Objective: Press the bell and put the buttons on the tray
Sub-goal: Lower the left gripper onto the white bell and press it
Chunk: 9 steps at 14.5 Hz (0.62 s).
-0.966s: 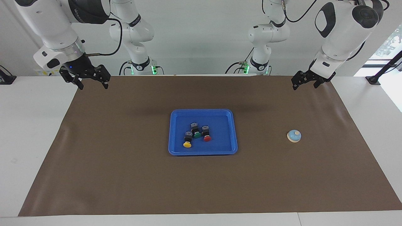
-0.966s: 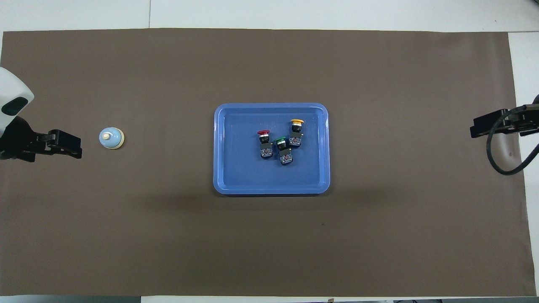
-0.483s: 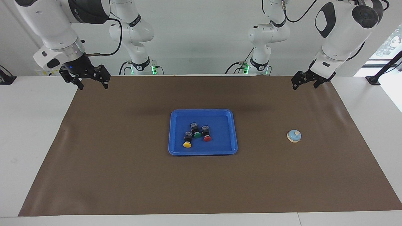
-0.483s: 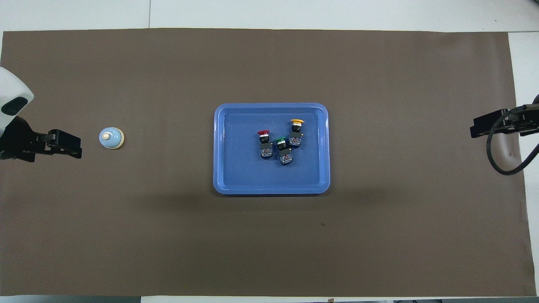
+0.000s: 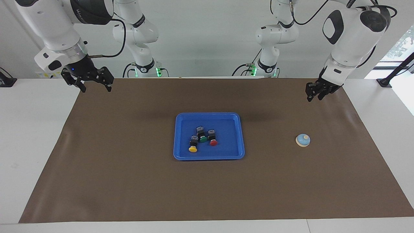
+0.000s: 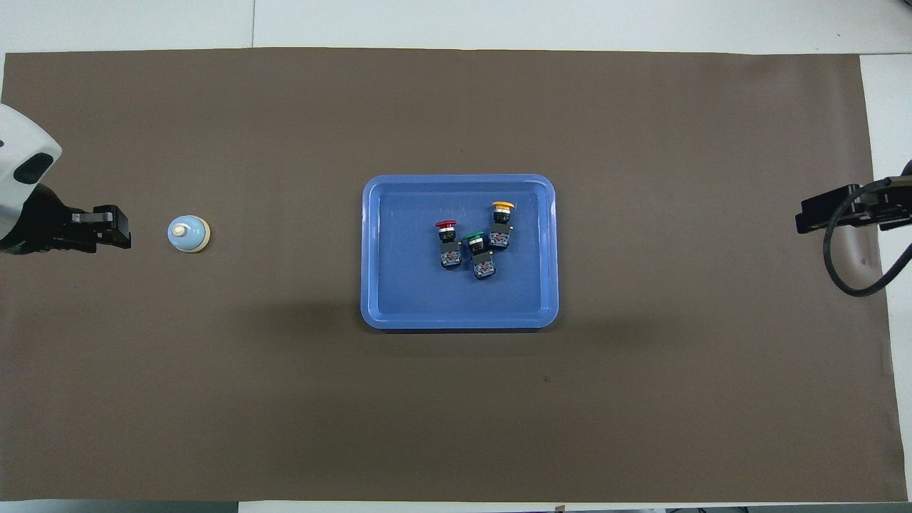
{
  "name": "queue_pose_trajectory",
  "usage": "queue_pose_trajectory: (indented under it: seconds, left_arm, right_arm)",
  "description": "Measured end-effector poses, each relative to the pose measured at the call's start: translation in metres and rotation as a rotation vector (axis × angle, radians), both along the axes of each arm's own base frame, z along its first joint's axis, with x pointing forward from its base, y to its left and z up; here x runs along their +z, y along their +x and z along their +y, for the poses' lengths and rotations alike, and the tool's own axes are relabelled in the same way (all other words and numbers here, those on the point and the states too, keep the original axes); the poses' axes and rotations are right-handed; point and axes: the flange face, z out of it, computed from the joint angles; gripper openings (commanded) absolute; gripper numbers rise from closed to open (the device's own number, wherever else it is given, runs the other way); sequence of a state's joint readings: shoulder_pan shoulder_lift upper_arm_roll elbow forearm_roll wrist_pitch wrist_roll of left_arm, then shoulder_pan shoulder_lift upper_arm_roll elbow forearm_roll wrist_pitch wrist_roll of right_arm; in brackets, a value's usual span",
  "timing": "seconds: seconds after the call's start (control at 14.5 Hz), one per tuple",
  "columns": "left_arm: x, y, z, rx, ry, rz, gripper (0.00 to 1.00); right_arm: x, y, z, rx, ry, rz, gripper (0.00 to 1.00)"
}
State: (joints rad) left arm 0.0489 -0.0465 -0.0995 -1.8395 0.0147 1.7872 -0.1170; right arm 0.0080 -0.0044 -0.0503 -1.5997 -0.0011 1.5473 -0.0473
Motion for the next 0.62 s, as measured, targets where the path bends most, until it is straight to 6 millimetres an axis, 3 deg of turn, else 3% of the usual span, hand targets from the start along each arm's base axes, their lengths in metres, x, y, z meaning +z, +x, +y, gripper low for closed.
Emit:
queue_pose_trajectory:
  seconds: [0.21, 0.41, 0.62]
  left_arm:
    - [-0.053, 0.021, 0.023, 0.038, -0.008, -0.007, 0.00]
    - [-0.109, 0.045, 0.033, 0.052, -0.018, -0.013, 0.00]
    - [-0.143, 0.051, 0.034, 0.054, -0.024, -0.028, 0.00]
  right_arm:
    - [0.000, 0.000, 0.000, 0.000, 0.000, 0.000, 1.00]
    - [0.000, 0.000, 0.000, 0.000, 0.000, 0.000, 1.00]
    - [0.000, 0.000, 0.000, 0.000, 0.000, 0.000, 1.00]
